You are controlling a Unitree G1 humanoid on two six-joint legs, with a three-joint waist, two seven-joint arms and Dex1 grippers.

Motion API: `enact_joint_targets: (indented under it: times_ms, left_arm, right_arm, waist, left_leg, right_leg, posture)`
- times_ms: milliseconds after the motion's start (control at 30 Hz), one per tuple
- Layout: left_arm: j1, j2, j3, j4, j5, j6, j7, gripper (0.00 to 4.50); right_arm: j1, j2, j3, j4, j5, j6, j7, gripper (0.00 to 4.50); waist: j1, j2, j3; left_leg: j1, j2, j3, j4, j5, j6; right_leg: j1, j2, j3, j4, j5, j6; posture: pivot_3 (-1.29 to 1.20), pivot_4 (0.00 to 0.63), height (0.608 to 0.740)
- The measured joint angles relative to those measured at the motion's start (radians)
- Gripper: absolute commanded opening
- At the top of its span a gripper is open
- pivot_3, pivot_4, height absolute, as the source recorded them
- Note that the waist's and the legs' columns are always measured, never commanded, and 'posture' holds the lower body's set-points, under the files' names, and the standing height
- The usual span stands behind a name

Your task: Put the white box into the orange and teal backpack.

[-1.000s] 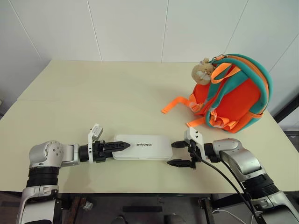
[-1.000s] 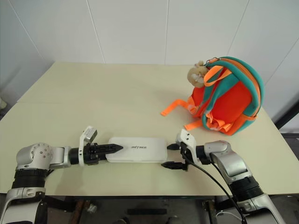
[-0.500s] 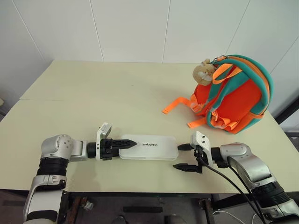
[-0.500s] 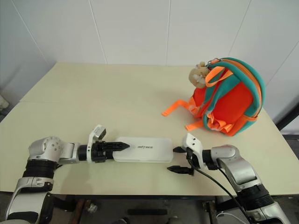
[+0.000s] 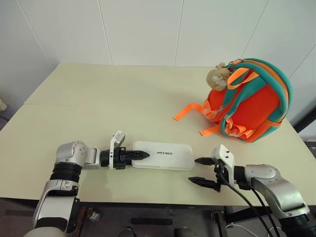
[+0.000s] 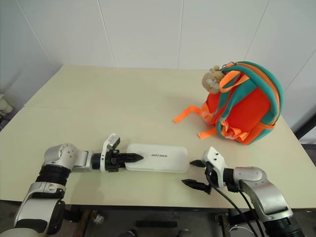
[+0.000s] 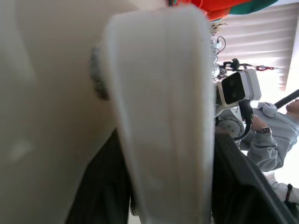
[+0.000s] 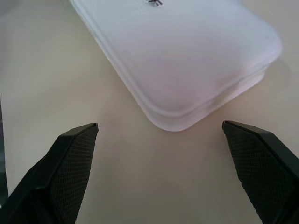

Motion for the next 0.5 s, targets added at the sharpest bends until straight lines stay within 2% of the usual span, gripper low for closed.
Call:
enact_joint_targets:
  times_ms: [167, 367, 500]
  left_arm:
    - [0.040, -0.007, 0.006, -0.042, 0.001, -0.044, -0.006, 1.34]
    - [0.104, -0.010, 0.013, -0.113, 0.002, -0.182, -0.025, 1.34]
    - [0.099, 0.038, 0.102, -0.066, 0.011, -0.283, 0.000, 1.34]
  right_arm:
    - [-0.001, 0.024, -0.094, -0.034, 0.060, 0.025, -0.075, 4.50]
    - [-0.170, 0.040, -0.217, 0.091, 0.052, 0.001, -0.218, 4.50]
    - [-0.279, 0.002, -0.239, 0.180, 0.021, 0.001, -0.277, 4.50]
  waist:
    - [0.000, 0.000, 0.000]
    - [0.000, 0.000, 0.000]
    - [-0.009, 0.000, 0.000]
  left_leg:
    - [0.000, 0.000, 0.000, 0.000, 0.000, 0.000]
    - [0.000, 0.000, 0.000, 0.000, 0.000, 0.000]
    - [0.000, 0.000, 0.001, -0.001, 0.001, 0.000]
  right_leg:
    - [0.000, 0.000, 0.000, 0.000, 0.000, 0.000]
    - [0.000, 0.000, 0.000, -0.001, 0.001, -0.001]
    - [-0.002, -0.001, 0.000, -0.001, 0.001, -0.002]
  posture:
    - [0.00, 0.150, 0.740]
    - [0.00, 0.150, 0.740]
    - [0.00, 0.150, 0.740]
